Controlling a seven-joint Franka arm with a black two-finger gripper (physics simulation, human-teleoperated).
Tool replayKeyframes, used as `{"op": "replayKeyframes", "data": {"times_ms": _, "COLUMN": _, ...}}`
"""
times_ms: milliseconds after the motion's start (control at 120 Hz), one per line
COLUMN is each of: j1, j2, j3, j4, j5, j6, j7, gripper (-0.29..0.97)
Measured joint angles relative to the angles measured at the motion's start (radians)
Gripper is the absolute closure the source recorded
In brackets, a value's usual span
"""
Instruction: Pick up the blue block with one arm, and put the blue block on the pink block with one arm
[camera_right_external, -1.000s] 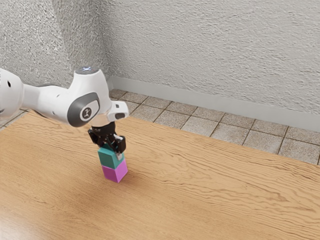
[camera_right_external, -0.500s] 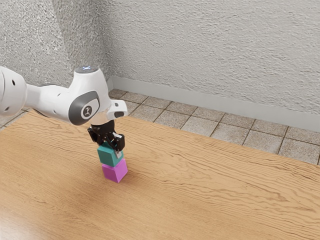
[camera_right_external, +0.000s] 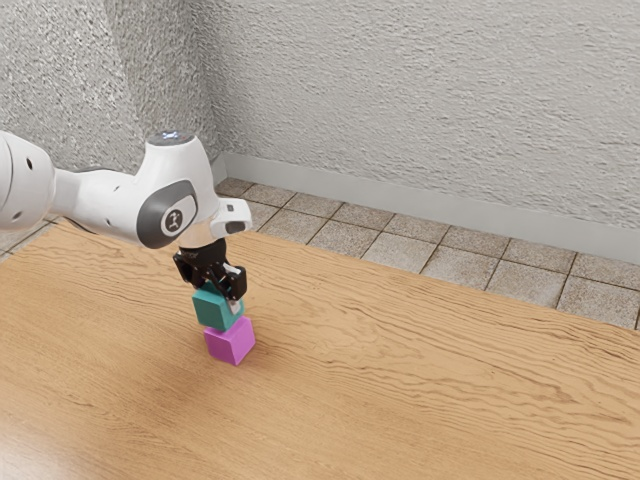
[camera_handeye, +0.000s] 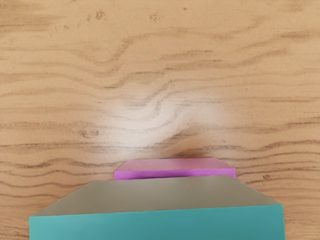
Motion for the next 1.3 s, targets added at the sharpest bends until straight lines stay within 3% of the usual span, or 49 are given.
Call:
{"op": "replayKeyframes", "data": {"times_ms": 817, "j1": 0.0, "j2": 0.006, "j3": 0.0, "j4": 0.002, "j5": -0.021, "j6": 0.012, "j7": 0.01, "gripper": 0.3}}
{"op": "replayKeyframes", "data": {"times_ms": 1075, "j1": 0.0, "j2": 0.006, "j3": 0.0, "j4": 0.0, "j5": -0.047, "j6": 0.011, "j7": 0.018, "gripper": 0.11}}
{"op": "replayKeyframes", "data": {"times_ms": 1300, "j1": 0.0, "j2": 0.003, "j3": 0.0, "j4": 0.0, "j5": -0.052, "j6": 0.011, "j7": 0.022, "gripper": 0.04}}
